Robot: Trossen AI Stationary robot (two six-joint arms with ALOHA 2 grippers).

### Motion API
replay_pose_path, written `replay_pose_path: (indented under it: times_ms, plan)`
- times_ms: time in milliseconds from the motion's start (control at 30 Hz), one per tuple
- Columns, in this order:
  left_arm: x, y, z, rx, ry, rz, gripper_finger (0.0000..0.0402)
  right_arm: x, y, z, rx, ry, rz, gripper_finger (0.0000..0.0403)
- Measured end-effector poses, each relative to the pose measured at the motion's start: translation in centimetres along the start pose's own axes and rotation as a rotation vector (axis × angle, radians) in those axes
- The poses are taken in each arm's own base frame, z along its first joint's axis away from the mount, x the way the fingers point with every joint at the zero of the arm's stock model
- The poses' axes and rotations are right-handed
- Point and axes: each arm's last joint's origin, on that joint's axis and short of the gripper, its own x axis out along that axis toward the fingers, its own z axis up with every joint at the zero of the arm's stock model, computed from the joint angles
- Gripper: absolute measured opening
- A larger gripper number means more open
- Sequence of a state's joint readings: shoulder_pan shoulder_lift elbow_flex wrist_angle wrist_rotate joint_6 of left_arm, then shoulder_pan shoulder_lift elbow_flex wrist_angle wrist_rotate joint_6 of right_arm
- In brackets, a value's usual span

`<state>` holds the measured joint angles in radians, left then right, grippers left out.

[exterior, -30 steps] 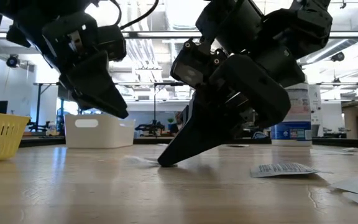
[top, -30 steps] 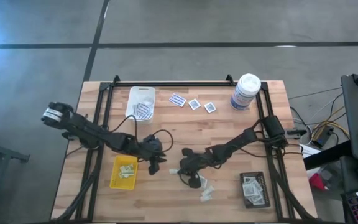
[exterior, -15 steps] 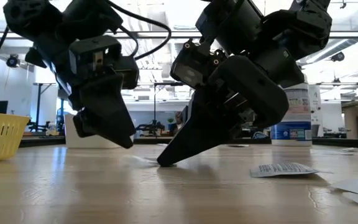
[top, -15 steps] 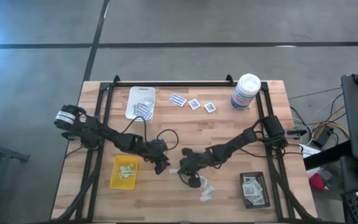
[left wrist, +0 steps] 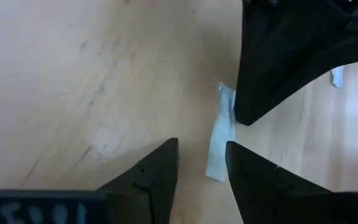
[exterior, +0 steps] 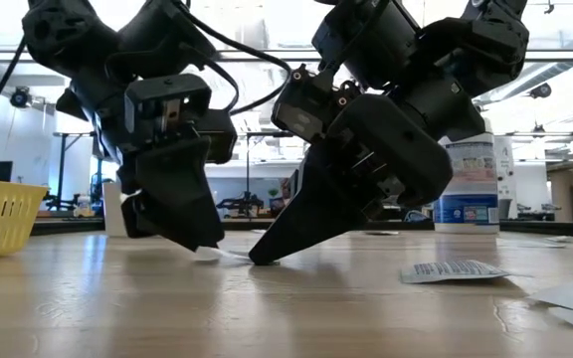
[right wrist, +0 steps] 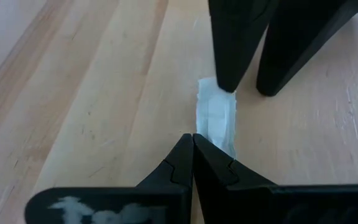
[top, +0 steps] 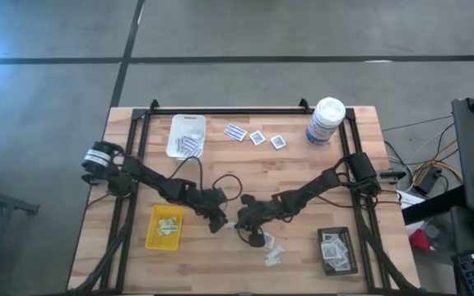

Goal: Pick & Place First Aid Supplies
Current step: Put the green bandage into the yellow bin

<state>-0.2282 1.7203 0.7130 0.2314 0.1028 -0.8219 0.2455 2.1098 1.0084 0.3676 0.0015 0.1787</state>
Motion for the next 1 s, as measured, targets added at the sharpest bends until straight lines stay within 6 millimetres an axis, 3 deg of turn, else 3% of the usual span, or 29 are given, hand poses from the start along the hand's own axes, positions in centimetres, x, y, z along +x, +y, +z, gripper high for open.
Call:
replay_pose_path:
  times_ms: [700, 1000]
  plan:
    - [0.17, -0.30, -0.11, -0.015, 0.070, -0.074, 0.0152, 0.01, -0.18, 0.03, 0.002, -0.006, -0.027, 0.0008]
    - [0.22, -0.25, 0.01, 0.015, 0.044, -0.073, 0.0112, 0.01, -0.23, 0.04, 0.008, -0.007, -0.031, 0.0008]
